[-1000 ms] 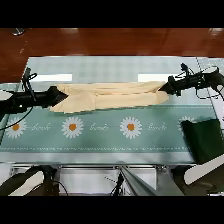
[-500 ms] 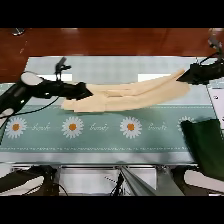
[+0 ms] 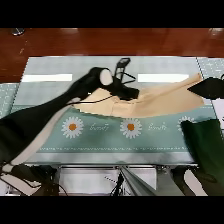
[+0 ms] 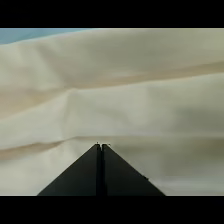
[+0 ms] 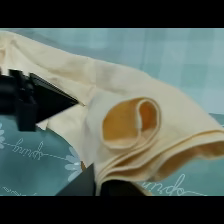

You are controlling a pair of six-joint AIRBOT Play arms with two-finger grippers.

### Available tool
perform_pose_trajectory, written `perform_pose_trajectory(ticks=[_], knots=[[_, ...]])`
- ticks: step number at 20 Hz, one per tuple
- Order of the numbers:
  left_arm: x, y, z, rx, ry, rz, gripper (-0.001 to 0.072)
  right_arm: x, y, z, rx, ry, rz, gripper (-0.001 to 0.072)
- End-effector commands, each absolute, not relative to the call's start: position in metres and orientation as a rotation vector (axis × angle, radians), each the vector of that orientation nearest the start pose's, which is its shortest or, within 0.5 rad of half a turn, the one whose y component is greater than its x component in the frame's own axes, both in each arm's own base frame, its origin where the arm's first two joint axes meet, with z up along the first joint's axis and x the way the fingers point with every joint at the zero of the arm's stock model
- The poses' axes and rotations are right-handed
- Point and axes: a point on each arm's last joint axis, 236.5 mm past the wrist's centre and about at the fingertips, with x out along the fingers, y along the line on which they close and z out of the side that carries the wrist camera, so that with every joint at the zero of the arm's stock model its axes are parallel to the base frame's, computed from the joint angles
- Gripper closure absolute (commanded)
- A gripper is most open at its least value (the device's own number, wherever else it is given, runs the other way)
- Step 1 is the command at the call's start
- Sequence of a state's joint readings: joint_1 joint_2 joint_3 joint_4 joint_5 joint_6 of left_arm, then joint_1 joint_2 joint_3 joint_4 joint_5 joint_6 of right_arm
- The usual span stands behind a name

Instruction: Fold the shirts.

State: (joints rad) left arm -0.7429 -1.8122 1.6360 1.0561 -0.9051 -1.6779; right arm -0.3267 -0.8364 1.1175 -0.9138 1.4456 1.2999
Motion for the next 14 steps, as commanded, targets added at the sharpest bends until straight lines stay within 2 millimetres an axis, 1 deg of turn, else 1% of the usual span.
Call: perform_pose_trajectory(ticks=[1, 2, 3, 5, 6, 7, 8, 9, 11, 12, 13, 14], knots=[[0.306, -0.525, -0.028, -0.254, 1.318, -0.919, 0.0685, 0.291, 0.056, 0.174, 0.377, 0.925, 0.378, 0.0688], [0.295, -0.538, -0.031, -0.269, 1.333, -0.949, 0.0685, 0.292, 0.055, 0.174, 0.376, 0.922, 0.373, 0.0688], [0.287, -0.545, -0.033, -0.274, 1.348, -0.963, 0.0685, 0.292, 0.055, 0.175, 0.376, 0.920, 0.373, 0.0688], [0.276, -0.550, -0.035, -0.290, 1.377, -0.979, 0.0684, 0.293, 0.055, 0.175, 0.376, 0.917, 0.372, 0.0687], [0.278, -0.547, -0.032, -0.292, 1.379, -0.977, 0.0684, 0.294, 0.054, 0.175, 0.376, 0.913, 0.369, 0.0687], [0.287, -0.539, -0.028, -0.285, 1.374, -0.979, 0.0684, 0.295, 0.054, 0.176, 0.377, 0.909, 0.367, 0.0688], [0.299, -0.527, -0.022, -0.278, 1.369, -0.980, 0.0684, 0.295, 0.054, 0.176, 0.377, 0.908, 0.366, 0.0687], [0.317, -0.507, -0.015, -0.279, 1.369, -0.956, 0.0684, 0.296, 0.053, 0.176, 0.378, 0.905, 0.365, 0.0688], [0.362, -0.453, 0.003, -0.268, 1.342, -0.875, 0.0683, 0.297, 0.057, 0.178, 0.393, 0.900, 0.379, 0.0687], [0.386, -0.419, 0.015, -0.270, 1.329, -0.815, 0.0683, 0.300, 0.063, 0.180, 0.407, 0.893, 0.404, 0.0687], [0.405, -0.387, 0.030, -0.284, 1.314, -0.774, 0.0683, 0.305, 0.073, 0.181, 0.413, 0.890, 0.432, 0.0688], [0.420, -0.357, 0.051, -0.312, 1.286, -0.746, 0.0683, 0.310, 0.089, 0.180, 0.417, 0.890, 0.476, 0.0688]])
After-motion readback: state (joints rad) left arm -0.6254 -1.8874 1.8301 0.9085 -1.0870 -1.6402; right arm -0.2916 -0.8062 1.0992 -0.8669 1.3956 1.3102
